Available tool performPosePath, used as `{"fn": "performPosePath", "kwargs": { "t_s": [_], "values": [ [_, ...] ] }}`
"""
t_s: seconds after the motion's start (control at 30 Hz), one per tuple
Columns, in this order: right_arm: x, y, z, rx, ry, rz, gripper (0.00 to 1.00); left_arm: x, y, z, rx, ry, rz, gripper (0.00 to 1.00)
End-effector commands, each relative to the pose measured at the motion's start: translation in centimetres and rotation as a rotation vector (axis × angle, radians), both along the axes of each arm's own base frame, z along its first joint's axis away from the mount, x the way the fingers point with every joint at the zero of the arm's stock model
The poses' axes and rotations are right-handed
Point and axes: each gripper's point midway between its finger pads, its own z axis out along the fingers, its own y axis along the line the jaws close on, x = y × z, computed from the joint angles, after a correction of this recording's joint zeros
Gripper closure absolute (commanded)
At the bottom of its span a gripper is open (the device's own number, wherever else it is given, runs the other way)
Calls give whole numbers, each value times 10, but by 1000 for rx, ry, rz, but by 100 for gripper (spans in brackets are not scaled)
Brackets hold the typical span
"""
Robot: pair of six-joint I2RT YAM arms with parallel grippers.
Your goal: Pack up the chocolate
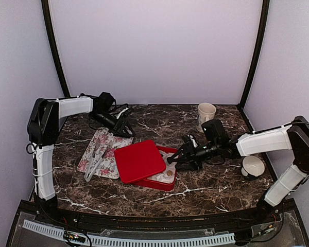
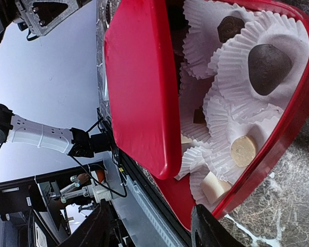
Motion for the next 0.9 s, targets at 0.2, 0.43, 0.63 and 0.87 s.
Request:
{"fn": "performPosePath", "kwargs": {
  "t_s": [0.2,0.43,0.63,0.87],
  "values": [
    [-1,6,6,5,-16,39,46,-23,2,-23,22,118,-55,34],
    [1,7,6,-6,-19,49,46,-36,-4,-35,22,165,-77,36],
    [1,6,4,-10,-15,43,46,-44,-5,-40,21,186,-85,43],
    [3,4,4,-9,-19,38,46,-51,-7,-37,3,207,-96,66]
  ]
}}
